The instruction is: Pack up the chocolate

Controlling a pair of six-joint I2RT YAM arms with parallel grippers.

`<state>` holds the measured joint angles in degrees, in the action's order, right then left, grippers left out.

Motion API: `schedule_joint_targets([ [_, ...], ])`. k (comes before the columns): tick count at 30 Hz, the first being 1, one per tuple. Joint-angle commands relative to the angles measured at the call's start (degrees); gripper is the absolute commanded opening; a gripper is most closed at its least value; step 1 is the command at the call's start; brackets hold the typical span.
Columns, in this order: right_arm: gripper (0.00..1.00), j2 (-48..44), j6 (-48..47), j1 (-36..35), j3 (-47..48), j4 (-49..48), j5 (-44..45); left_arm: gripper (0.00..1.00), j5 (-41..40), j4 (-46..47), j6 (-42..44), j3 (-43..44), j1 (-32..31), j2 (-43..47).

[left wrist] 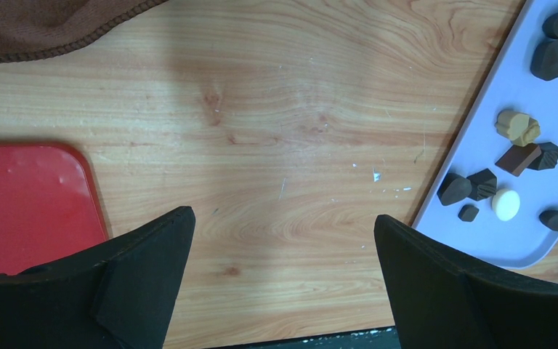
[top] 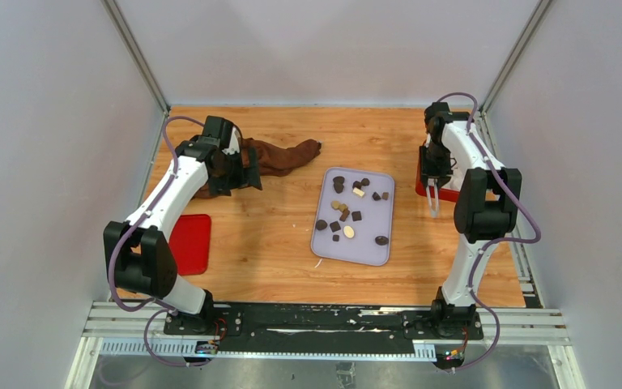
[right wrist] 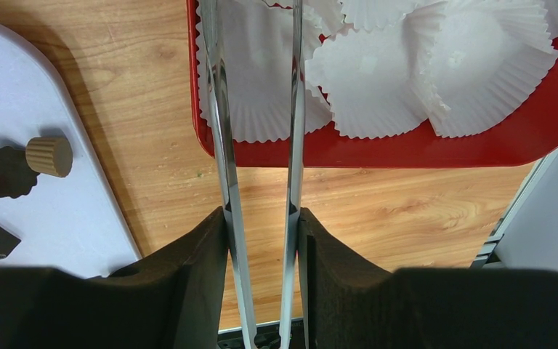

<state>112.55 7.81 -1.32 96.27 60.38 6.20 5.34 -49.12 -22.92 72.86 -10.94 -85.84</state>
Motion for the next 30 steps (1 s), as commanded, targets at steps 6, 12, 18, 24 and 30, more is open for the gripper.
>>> schedule_joint_targets([
  [6, 0.41, -0.74, -0.64, 0.77, 0.63, 0.58, 1.89, 1.00, 0.28, -0.34, 0.24, 0.32, 0.22, -0.16],
  [12, 0.43, -0.79, -0.66, 0.78, 0.57, 0.49, 1.82, 1.00, 0.22, -0.36, 0.33, -0.17, 0.22, 0.36],
  [18, 0.43, -1.29, -0.72, 0.79, 0.44, 0.40, 1.76, 1.00, 0.28, -0.36, 0.24, -0.69, 0.22, 0.82],
  [24, 0.26, -6.73, 0.40, 0.79, -0.07, 1.16, 3.09, 1.00, 0.02, -0.36, 0.35, -0.79, 0.22, 1.27],
  [30, 0.02, -18.34, 2.78, 0.79, -7.21, 0.13, -0.34, 1.00, 0.08, -0.27, -0.11, -0.72, 0.22, 1.50],
])
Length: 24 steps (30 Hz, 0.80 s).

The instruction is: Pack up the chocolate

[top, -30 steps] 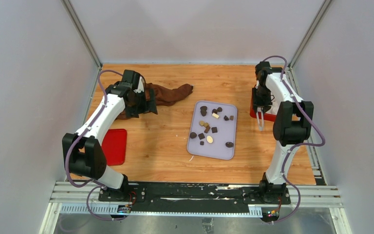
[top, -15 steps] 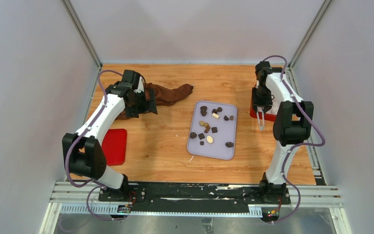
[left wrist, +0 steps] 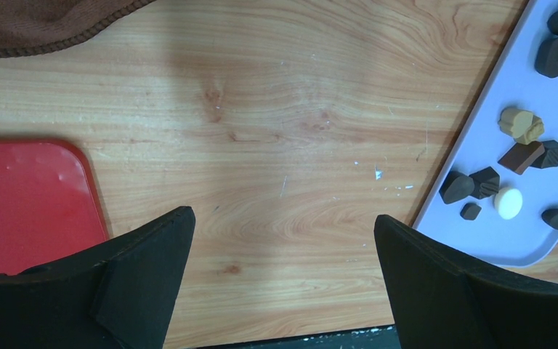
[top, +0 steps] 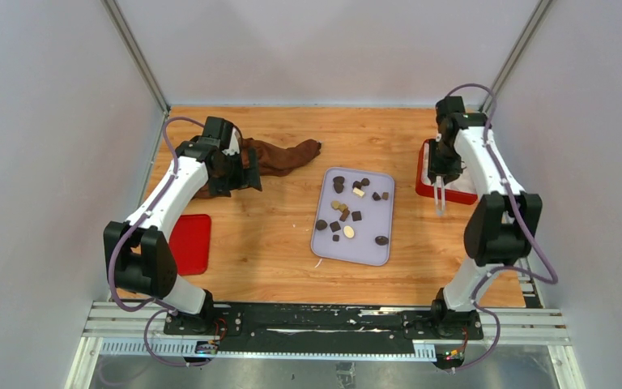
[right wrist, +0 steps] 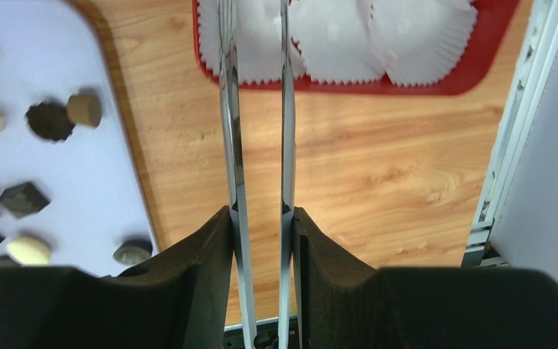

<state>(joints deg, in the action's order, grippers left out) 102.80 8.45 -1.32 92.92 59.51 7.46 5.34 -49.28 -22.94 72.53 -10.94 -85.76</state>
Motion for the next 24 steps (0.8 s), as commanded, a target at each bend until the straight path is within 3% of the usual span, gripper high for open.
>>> schedule_joint_targets([
  [1, 0.00, -11.17, 2.49, 0.60, -5.65, 0.89, -2.76, 1.00, 0.08, -0.10, -0.09, -0.25, 0.22, 1.36],
  [7, 0.00, -17.85, 4.09, -11.30, -12.87, 3.80, -4.49, 1.00, -0.26, -0.03, 0.09, 0.37, 0.22, 0.50],
  [10, 0.06, -17.90, 5.79, -15.93, -16.21, 4.61, -4.39, 1.00, 0.02, -0.03, 0.09, 0.60, 0.22, -0.08],
  [15, 0.23, -15.99, 8.33, -19.61, -20.37, 1.85, -5.94, 1.00, 0.11, -0.03, 0.41, 0.96, 0.22, -0.67],
  [24, 0.28, -9.01, 11.06, -20.76, -19.83, -2.95, -6.22, 1.00, 0.48, -0.20, 0.69, 1.01, 0.22, -0.06],
])
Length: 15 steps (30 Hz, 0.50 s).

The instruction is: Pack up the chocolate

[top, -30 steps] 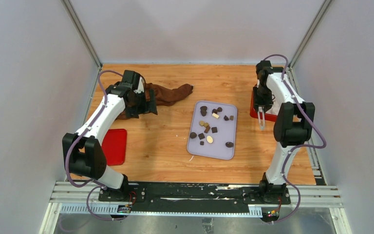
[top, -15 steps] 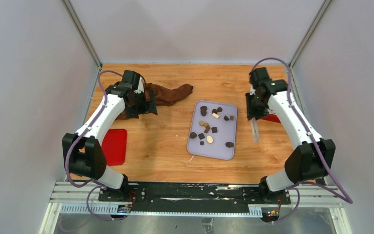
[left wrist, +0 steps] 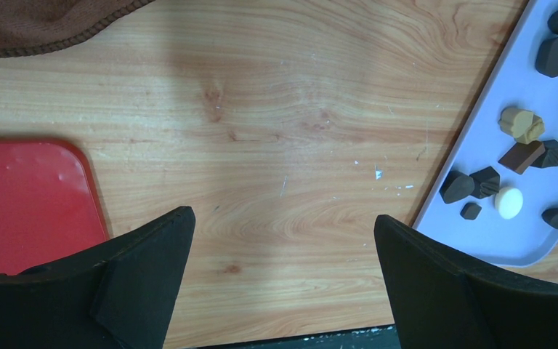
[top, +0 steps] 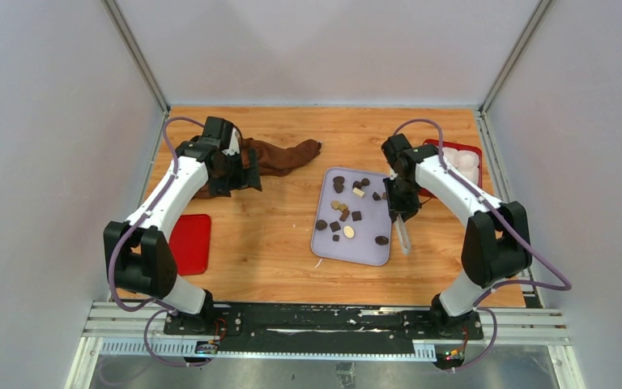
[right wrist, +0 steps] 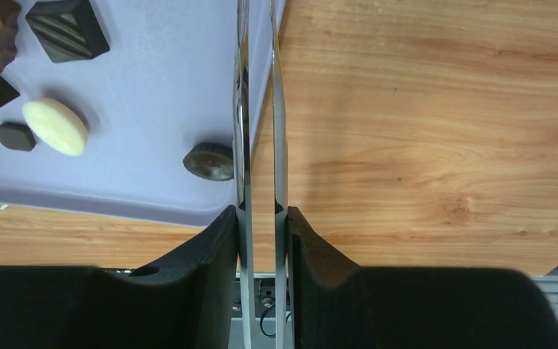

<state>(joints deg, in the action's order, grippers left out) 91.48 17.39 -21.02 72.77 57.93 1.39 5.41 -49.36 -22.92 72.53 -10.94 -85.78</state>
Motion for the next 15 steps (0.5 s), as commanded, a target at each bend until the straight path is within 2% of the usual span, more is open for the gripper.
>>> schedule_joint_targets([
  [1, 0.29, 2.96, 2.18, -1.12, 0.41, -1.65, 0.07, 1.00, 0.34, -0.12, 0.68, 0.92, 0.22, 0.16],
  [15, 0.34, 7.82, 1.98, -1.91, 2.00, -4.92, -0.51, 1.00, -0.31, -0.13, 0.42, -1.03, 0.22, 1.49],
])
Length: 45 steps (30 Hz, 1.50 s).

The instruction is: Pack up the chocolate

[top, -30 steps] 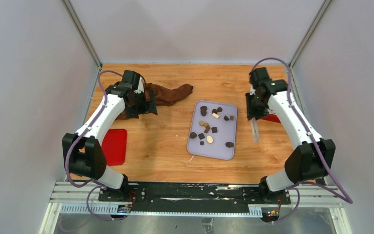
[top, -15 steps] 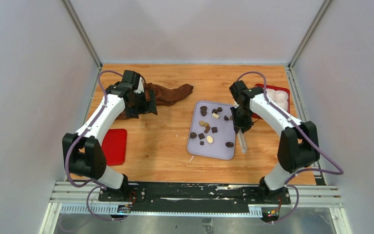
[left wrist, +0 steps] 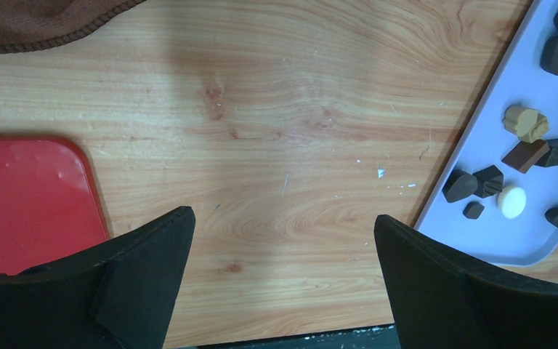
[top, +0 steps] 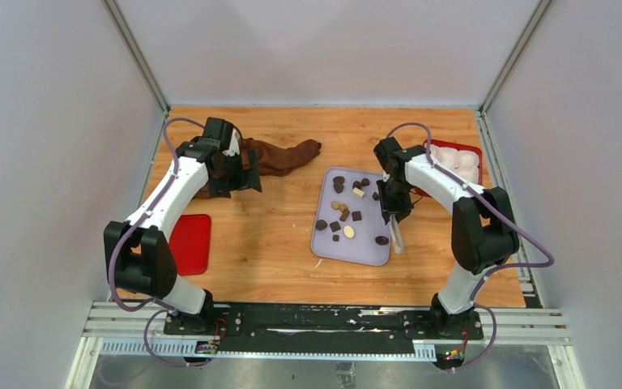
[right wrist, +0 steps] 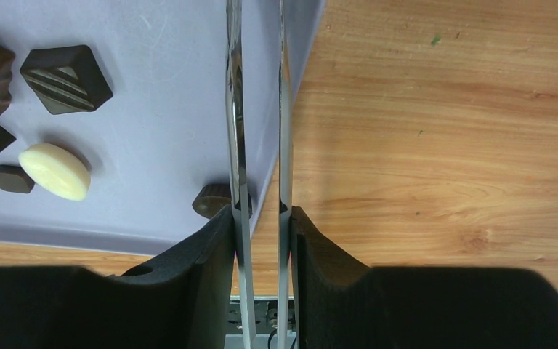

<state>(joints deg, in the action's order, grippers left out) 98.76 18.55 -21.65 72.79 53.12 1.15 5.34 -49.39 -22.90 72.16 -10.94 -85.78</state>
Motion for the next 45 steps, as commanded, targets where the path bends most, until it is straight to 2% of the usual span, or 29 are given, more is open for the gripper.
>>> schedule_joint_targets([
  [1, 0.34, 0.63, 0.84, -1.36, 2.07, -0.12, -0.21, 1.00, -0.25, -0.10, 0.32, -0.62, 0.22, 1.51],
  [22, 0.46, 1.47, -0.18, -1.86, 5.63, 2.25, 5.79, 1.00, -0.29, -0.10, -0.09, -0.86, 0.22, 1.89],
  [32, 0.46, 4.95, -0.85, -1.91, 7.23, 1.95, 6.87, 1.00, -0.69, -0.10, -0.51, -1.23, 0.22, 2.54],
  [39, 0.39, 6.26, -0.81, -1.91, 8.15, 1.59, 6.84, 1.00, -0.77, -0.10, -0.92, -1.97, 0.22, 3.39],
  [45, 0.17, 4.72, -0.87, -1.90, 7.39, 1.89, 7.07, 1.00, -0.86, -0.03, -1.36, -3.02, 0.22, 4.44],
])
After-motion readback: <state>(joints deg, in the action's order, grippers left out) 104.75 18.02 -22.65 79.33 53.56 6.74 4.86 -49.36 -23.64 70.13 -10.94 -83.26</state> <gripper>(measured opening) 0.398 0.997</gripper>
